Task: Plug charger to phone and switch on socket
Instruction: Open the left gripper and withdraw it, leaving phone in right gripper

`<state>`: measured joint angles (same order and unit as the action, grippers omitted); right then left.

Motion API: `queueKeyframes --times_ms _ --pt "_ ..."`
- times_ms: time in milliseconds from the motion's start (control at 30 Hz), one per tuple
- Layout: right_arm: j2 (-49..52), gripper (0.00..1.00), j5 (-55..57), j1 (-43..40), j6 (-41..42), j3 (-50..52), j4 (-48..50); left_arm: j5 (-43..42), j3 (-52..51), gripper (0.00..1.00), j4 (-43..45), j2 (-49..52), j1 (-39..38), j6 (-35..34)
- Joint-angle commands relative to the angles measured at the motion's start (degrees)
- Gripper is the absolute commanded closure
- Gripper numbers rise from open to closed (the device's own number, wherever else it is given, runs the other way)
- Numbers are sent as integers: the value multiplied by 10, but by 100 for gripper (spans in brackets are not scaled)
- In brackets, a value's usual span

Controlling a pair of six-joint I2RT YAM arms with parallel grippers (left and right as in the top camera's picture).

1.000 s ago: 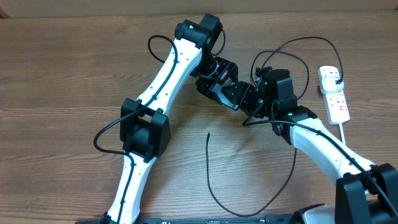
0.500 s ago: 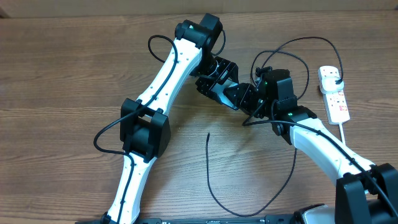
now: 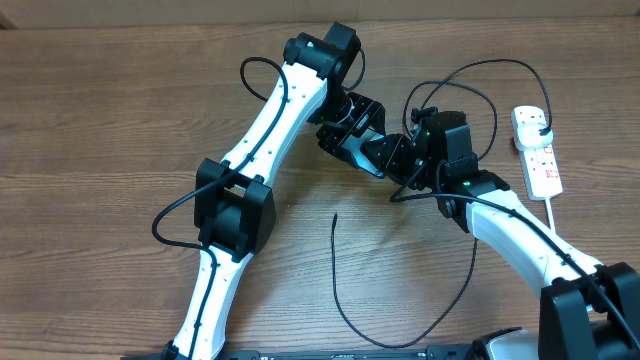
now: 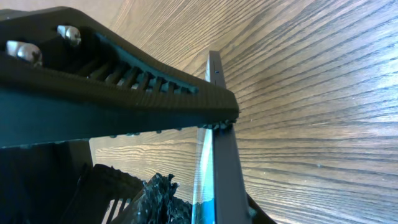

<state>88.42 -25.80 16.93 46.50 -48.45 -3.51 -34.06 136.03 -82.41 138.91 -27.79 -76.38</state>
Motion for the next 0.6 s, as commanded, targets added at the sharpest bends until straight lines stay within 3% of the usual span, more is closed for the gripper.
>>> queueKeyframes --times_ms 0,167,567 --pt "3 72 14 2 -2 -14 2 -1 17 96 2 0 -5 -10" --pt "3 78 21 2 0 -14 0 2 17 96 2 1 -5 -10" --pt "3 81 29 2 13 -14 -13 2 17 96 2 1 -5 -10"
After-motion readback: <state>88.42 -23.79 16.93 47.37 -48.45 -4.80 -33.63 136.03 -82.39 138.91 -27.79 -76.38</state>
